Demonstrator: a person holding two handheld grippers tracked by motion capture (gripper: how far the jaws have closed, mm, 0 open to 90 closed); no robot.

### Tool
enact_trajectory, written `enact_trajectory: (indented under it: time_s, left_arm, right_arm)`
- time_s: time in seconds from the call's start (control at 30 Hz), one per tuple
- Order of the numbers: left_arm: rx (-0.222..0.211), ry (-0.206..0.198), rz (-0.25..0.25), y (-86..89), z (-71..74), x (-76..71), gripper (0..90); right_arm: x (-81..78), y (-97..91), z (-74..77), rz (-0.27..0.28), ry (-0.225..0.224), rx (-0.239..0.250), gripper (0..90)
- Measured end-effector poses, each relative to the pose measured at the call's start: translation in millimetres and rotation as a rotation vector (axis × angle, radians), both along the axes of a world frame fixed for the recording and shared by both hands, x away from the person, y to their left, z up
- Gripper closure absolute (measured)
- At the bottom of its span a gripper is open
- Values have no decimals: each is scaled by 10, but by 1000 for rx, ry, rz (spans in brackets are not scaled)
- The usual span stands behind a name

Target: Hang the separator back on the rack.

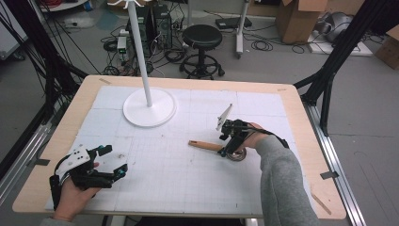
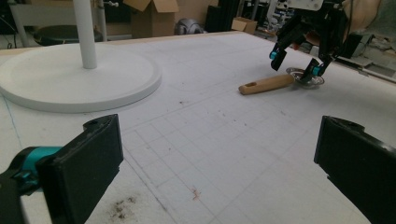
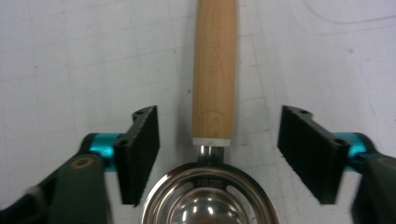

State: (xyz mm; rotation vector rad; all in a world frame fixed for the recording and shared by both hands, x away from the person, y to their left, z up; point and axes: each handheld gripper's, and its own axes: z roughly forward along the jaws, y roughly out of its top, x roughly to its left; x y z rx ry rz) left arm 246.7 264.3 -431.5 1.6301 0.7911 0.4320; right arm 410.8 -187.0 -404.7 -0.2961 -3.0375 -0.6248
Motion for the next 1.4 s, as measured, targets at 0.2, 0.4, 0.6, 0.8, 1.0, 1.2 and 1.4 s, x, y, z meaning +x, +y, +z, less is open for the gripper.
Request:
enact_trajectory:
  time_s: [0.2,0.4,0.6,0.8,1.0,1.2,1.4]
  left_arm:
    - [6,1,0,2,-4,-1,18]
    - [3,1,1,10,-4,-9,18]
    - [7,1,2,20,-7,-11,18]
    - [5,4,2,16,-11,-9,17]
    - [9,4,4,22,-9,-10,18]
    - [9,4,3,26,-10,-9,18]
    - [7,6,3,23,-13,-8,18]
  right_arm:
    - [11,16,-42,9,12,-27,399]
    - [21,26,-67,5,18,-39,443]
    - [18,23,-72,-6,29,-52,507]
    - [-3,27,-69,-5,16,-69,542]
    - [-22,37,-69,-11,7,-80,577]
    - [-32,42,-65,-4,-6,-89,671]
    - [-42,46,-60,-9,-14,-99,686]
